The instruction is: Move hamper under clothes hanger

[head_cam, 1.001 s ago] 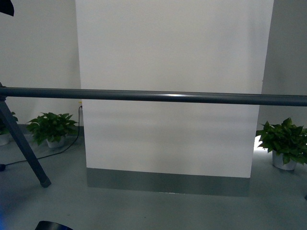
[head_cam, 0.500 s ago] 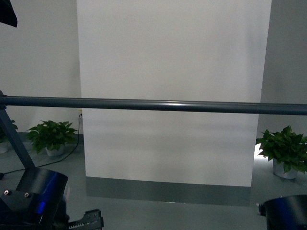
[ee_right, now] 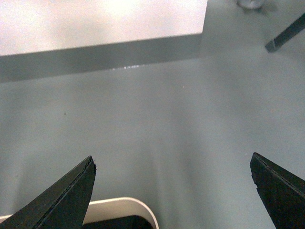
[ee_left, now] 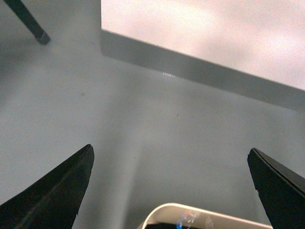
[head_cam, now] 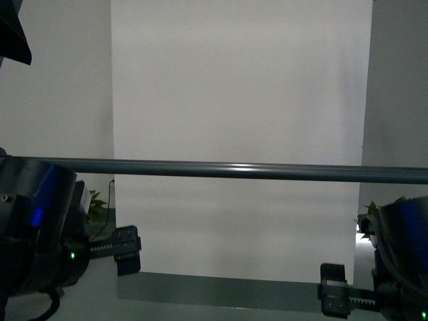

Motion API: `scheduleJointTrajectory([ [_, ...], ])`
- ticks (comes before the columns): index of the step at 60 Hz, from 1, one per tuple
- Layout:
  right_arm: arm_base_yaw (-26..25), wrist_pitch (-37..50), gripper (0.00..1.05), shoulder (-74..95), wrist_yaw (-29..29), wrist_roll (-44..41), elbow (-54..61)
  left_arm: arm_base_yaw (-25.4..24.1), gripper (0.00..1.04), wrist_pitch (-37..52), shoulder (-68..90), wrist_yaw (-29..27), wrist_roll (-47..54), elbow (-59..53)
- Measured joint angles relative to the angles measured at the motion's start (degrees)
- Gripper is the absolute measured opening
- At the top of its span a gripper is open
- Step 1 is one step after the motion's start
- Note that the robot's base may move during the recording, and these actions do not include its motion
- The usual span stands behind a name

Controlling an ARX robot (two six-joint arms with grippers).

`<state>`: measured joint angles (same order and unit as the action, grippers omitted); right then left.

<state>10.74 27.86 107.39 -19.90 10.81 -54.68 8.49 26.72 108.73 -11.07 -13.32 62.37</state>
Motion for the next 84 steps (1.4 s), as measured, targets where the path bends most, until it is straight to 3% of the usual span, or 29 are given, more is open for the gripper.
scheduleJointTrajectory([
  [31, 2.73, -1.11, 0.97, -14.53, -6.54, -14.58, -5.46, 1.90, 0.98, 1.97, -12.48, -0.35, 8.02, 4.90],
  [43, 3.10, 0.94, 0.97, -15.76, -7.28, -15.41, -5.60, 2.12, 0.98, 2.12, -12.85, -0.31, 9.05, 5.05],
  [48, 3.04, 1.18, 0.96, -15.80, -6.19, -15.30, -5.55, 1.64, 0.85, 2.82, -14.93, 1.33, 10.93, 2.08],
  [52, 1.90, 4.50, 0.86, -17.16, 2.29, -13.53, -2.97, 1.09, 0.75, 5.64, -18.03, 2.27, 11.74, -3.32],
  [57, 0.85, 7.63, 0.76, -20.00, 7.69, -12.63, 2.10, 0.35, 0.64, 8.66, -21.62, 3.02, 12.13, -9.27],
  [75, -2.51, 15.06, 0.37, -30.03, 11.69, -11.63, 20.04, -2.47, 0.23, 16.35, -31.43, 5.16, 12.37, -28.20],
  [82, -3.78, 17.18, 0.17, -33.97, 12.98, -11.52, 26.71, -3.19, 0.03, 18.47, -35.39, 6.32, 12.39, -34.62],
  [84, -4.24, 17.86, 0.08, -35.85, 13.57, -11.50, 29.33, -3.50, 0.03, 19.06, -36.87, 6.47, 12.39, -36.63],
])
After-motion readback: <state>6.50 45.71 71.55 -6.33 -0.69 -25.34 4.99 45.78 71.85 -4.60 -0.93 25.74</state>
